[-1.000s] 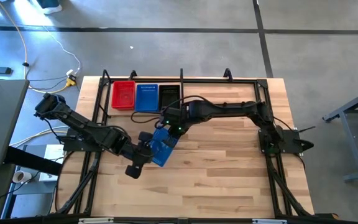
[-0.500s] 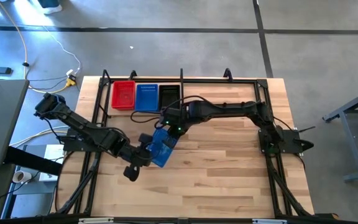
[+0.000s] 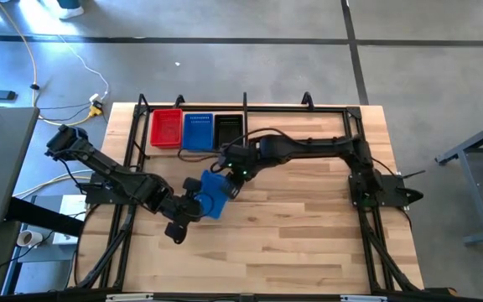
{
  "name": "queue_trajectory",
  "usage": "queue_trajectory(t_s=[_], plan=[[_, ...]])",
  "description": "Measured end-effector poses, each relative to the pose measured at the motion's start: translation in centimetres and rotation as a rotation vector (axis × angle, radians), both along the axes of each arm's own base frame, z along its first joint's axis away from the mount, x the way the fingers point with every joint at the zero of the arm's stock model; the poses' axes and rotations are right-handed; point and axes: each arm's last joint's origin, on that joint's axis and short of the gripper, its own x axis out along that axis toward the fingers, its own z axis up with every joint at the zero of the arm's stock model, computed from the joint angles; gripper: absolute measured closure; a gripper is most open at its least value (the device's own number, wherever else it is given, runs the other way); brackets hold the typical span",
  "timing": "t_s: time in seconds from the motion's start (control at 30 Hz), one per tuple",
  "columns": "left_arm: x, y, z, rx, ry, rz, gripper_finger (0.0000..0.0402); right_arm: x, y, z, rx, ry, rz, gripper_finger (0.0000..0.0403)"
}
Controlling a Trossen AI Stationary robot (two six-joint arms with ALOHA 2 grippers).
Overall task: Stack baskets on shelf by color
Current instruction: Stack the blue bin on the other blue bin
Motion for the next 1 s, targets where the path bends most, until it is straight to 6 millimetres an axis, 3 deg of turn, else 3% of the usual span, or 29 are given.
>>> queue_trajectory(t_s=[0.33,0.53,1.0], plan=[[-1.4,1.6,1.9,0.06,-0.062,0.074,0.0401,-3.1,-0.6,5.4,-0.141,-0.132,-0.083,0.0289],[-2.3,3.4,3.5,0.126,-0.14,0.141,0.0401,-4.6,-0.7,7.4,-0.182,-0.18,-0.113,0.0289],[-3.9,9.2,5.8,0.298,-0.188,0.251,0.0401,-5.2,-2.7,8.0,-0.264,-0.174,-0.121,0.0289]])
